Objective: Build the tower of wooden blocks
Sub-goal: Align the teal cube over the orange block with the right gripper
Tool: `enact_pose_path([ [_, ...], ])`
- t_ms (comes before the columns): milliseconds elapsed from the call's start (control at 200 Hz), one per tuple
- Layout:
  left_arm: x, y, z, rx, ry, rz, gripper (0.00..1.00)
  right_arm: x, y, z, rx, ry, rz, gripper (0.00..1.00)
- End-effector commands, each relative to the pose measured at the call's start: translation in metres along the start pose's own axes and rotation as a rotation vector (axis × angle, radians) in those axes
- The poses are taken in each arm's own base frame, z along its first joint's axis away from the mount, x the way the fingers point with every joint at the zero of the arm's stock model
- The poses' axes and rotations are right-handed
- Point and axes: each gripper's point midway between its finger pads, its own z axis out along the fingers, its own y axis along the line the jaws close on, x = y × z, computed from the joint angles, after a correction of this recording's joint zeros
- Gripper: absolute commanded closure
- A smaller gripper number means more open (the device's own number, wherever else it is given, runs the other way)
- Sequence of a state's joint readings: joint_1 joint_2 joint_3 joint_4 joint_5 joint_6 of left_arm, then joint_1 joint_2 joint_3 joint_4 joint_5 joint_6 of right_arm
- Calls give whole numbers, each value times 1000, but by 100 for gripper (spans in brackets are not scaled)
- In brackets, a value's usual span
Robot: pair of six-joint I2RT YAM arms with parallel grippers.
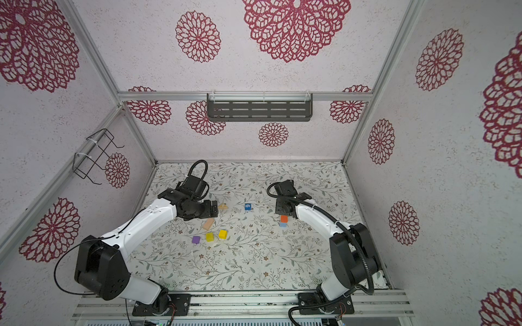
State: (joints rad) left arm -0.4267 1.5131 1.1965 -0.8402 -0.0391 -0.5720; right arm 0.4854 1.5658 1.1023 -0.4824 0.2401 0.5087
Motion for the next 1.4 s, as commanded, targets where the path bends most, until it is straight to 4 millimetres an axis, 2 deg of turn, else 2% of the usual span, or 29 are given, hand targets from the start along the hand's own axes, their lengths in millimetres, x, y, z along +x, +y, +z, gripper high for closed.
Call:
enact_pose_path([
  [0,-6,-1,-5,19,-34,-10,3,-11,4,-2,2,-32,16,78],
  [520,-6,-1,-4,25,-33,-17,3,-9,5,0,4,-25,9,77],
  [660,-6,-2,-4,27,-33,-16,3,-8,5,-1,5,-27,2,74],
  [1096,-5,-1,-2,22,-30,-21,3,-7,3,-9,15,-47,-26,73],
  [1396,-5,0,-2,19,-30,-22,3,-15,0,-24,10,-91,-18,73],
])
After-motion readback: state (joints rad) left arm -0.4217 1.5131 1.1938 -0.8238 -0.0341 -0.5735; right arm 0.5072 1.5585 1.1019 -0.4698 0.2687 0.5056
